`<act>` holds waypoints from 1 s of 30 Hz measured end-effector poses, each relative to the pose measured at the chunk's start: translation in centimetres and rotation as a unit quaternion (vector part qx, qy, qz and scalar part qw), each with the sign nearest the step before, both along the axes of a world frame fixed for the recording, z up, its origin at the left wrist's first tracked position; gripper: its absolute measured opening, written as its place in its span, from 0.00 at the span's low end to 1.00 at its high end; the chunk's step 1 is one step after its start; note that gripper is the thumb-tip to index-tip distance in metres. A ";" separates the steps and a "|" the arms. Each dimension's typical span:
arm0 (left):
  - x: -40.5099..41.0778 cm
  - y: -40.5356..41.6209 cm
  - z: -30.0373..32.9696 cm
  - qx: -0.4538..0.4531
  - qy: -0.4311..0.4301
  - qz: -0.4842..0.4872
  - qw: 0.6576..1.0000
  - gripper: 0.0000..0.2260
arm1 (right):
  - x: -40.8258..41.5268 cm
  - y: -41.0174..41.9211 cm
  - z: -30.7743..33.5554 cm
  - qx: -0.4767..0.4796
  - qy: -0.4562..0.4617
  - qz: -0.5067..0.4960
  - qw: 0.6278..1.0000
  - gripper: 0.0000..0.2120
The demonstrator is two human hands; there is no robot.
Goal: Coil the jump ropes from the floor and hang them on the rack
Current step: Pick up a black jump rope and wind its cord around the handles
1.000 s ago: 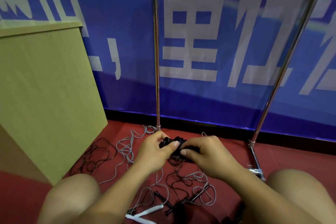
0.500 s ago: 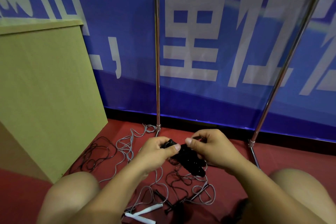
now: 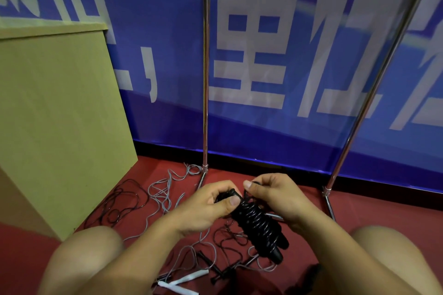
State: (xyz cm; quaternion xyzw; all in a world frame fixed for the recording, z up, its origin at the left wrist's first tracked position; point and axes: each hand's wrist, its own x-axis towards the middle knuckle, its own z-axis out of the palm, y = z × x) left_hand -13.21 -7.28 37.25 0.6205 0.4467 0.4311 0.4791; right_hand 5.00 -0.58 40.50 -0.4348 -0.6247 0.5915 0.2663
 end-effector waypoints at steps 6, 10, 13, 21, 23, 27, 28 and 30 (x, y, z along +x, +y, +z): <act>0.4 0.0 -0.2 0.011 -0.041 0.051 0.998 0.10 | -0.7 -0.3 -0.7 -0.173 0.076 0.048 0.981 0.10; 1.4 0.5 -0.4 -0.018 -0.102 0.143 0.984 0.11 | -0.9 0.3 -1.4 -0.096 0.051 -0.034 0.993 0.11; 1.7 0.9 -0.7 -0.079 -0.147 0.215 0.962 0.09 | -1.2 0.8 -1.9 -0.016 0.056 -0.138 0.989 0.13; 3.2 0.9 -2.7 -0.125 -0.129 0.178 0.968 0.34 | -2.8 -0.3 -2.6 0.258 -0.023 -0.269 0.928 0.16; 3.4 1.0 -2.6 -0.131 -0.168 0.198 0.957 0.36 | -3.3 -1.3 -3.0 0.290 -0.055 -0.223 0.929 0.17; 2.6 1.4 -1.5 -0.121 -0.223 0.244 0.936 0.34 | -3.7 -2.7 -3.1 0.313 -0.067 -0.140 0.937 0.13; 2.3 1.3 -1.5 -0.111 -0.228 0.256 0.933 0.35 | -3.6 -2.9 -2.8 0.314 -0.059 -0.124 0.940 0.12; 2.1 1.1 -1.3 -0.094 -0.219 0.266 0.934 0.37 | -3.3 -3.0 -2.2 0.304 -0.042 -0.090 0.947 0.09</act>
